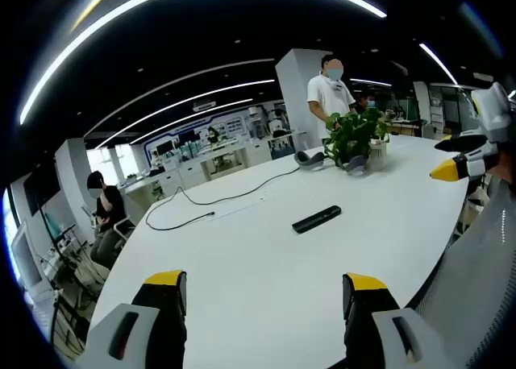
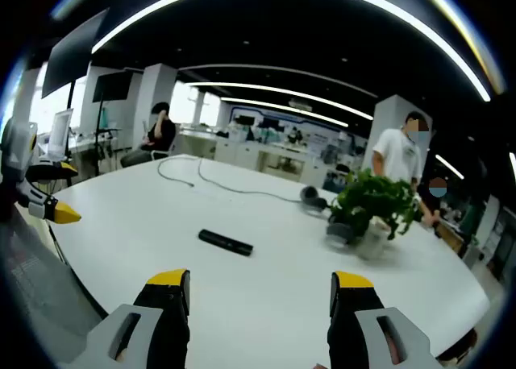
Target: Press the specified remote control buttons in sequence, fully releasing each button before pressing the next.
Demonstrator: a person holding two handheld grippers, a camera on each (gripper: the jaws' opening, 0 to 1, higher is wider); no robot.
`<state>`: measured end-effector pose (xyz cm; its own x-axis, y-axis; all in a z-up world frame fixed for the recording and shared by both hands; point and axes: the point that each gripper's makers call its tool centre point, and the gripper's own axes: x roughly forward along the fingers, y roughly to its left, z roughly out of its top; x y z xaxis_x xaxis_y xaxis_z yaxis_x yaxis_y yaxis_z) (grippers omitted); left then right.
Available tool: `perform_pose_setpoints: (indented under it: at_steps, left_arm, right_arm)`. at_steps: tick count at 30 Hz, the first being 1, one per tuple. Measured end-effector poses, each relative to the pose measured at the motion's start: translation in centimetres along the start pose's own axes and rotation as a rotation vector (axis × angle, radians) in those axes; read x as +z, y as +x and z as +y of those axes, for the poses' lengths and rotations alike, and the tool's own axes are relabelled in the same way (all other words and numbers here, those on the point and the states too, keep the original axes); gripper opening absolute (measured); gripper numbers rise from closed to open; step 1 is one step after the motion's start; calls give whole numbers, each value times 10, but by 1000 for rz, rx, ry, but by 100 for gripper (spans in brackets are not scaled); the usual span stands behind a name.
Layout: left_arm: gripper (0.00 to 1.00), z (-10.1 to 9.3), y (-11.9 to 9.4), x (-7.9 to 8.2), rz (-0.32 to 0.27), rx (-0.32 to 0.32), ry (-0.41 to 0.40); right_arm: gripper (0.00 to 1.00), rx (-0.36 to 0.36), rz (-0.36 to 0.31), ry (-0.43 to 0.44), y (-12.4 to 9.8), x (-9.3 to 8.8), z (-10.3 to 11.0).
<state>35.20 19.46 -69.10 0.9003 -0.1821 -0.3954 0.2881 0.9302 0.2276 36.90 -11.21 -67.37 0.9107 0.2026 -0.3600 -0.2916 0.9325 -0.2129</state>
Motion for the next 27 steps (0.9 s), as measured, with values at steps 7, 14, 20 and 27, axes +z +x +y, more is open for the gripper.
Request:
perform_pose_setpoints:
  at_steps: [7,14,20,27]
  left_arm:
    - [83,-1,0,0,2,-2,1]
    - [83,-1,0,-1,4,1,1]
    - [83,0,0,-1,8,2,-1]
    - [83,0,1,-3,15,0,2]
  right_arm:
    - [69,0,1,-3,0,0,0]
    - [69,2,-1,-3,0,0,0]
    - [68,13,11,-3,0,-2,2]
    - [68,16,12,-10,0,-2,3]
